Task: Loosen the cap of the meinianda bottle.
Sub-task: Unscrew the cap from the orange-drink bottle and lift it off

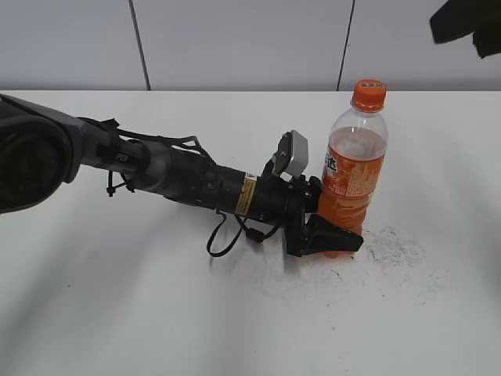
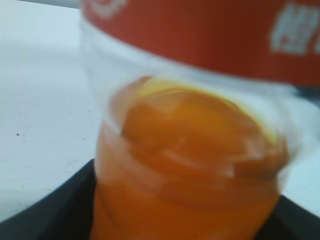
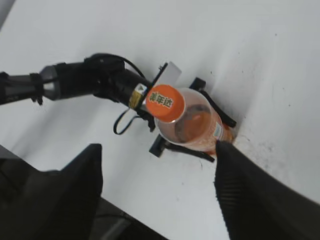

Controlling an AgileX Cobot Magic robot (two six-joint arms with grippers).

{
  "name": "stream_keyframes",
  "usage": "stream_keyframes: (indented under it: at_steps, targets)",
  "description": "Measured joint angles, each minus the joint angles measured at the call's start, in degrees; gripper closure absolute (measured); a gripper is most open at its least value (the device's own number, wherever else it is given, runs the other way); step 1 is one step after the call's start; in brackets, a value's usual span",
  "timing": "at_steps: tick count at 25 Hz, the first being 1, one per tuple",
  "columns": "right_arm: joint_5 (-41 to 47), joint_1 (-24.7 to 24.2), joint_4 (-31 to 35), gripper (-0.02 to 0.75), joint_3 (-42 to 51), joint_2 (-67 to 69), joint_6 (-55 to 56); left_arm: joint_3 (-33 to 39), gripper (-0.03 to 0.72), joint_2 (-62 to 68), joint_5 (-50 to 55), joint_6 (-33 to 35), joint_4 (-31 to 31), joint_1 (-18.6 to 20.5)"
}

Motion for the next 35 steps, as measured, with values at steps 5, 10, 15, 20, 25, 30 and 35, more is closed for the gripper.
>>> stream_keyframes:
  at_steps: [5,10,15,20,25,30,35]
  targets:
    - [3.90,9.09,-14.70,0.222,-8.73,6.51,11.43,0.00,0.134,0.00,-0.07,0.00,0.12,0.00]
    - [4.11,14.66,-19.39,0.222,-14.29,11.95,16.41,0.00,0.134,0.00,-0.07,0.00,0.12,0.00]
    - [4.11,15.76,-19.39,0.222,-14.99,16.34,16.44,0.00,0.134,0.00,-0.07,0.00,0.17,0.00]
    - [4.16,15.76,-19.45,0.222,-14.99,18.79,16.59,0.00,0.134,0.00,-0.07,0.00,0.17,0.00]
    - [4.16,15.76,-19.54,0.288,-14.99,20.73,16.63,0.00,0.134,0.00,-0.09,0.00,0.22,0.00]
    - [4.16,15.76,-19.38,0.442,-15.03,20.80,16.42,0.00,0.134,0.00,-0.09,-0.20,0.19,0.00]
    - [4.22,15.76,-19.16,0.475,-15.18,20.80,5.21,0.00,0.134,0.00,-0.09,-0.31,0.19,0.00]
